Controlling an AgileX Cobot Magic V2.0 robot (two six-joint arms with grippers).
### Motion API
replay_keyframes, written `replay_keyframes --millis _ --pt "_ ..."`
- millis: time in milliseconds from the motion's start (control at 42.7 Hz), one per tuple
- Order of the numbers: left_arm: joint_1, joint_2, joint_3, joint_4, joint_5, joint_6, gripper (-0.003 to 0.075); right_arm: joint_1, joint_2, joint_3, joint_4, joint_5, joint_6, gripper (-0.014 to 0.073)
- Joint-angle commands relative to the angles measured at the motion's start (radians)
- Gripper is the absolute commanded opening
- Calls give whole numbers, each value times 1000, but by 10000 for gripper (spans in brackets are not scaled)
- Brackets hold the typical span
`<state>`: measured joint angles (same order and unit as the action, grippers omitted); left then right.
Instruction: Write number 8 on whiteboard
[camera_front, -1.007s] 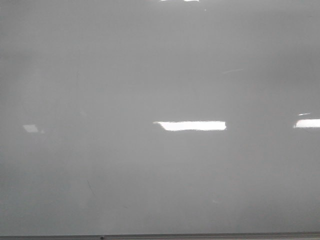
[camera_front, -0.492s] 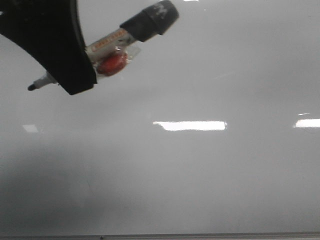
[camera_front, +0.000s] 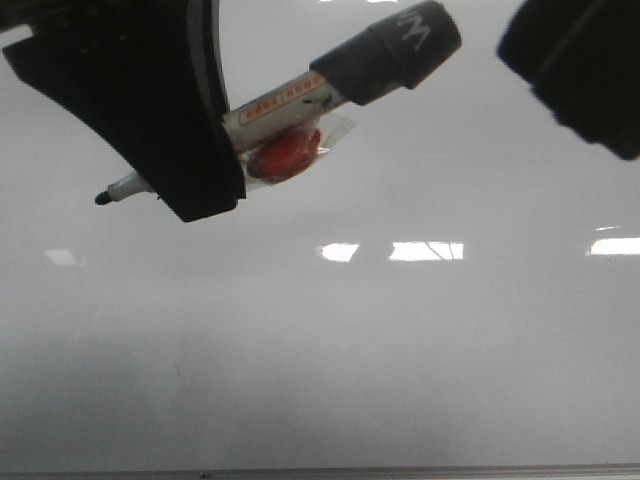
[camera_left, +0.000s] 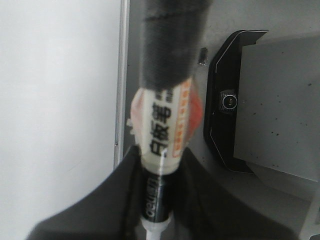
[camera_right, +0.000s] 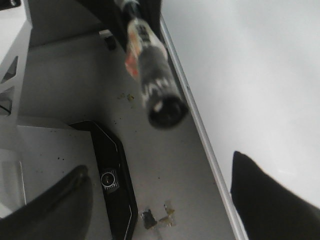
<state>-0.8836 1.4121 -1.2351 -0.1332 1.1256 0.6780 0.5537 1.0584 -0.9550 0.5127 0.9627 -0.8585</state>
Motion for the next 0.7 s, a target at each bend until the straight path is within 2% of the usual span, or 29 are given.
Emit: replay_keyframes --millis 0,234,304,492,679 --pt "-8 -28 -32 -19 -30 14 -21 63 45 -70 42 -94 -17 590" --pt "-8 -28 -32 -19 -30 14 -21 119 136 -125 53 -132 -17 575" --pt "-8 -28 -32 -19 -35 14 -21 119 147 -125 55 -132 -17 516" --pt "-8 -28 -32 -19 -49 14 -21 119 151 -125 81 -132 -17 286" --pt "-8 -28 -32 -19 -50 14 -20 119 151 -125 98 -126 -17 207"
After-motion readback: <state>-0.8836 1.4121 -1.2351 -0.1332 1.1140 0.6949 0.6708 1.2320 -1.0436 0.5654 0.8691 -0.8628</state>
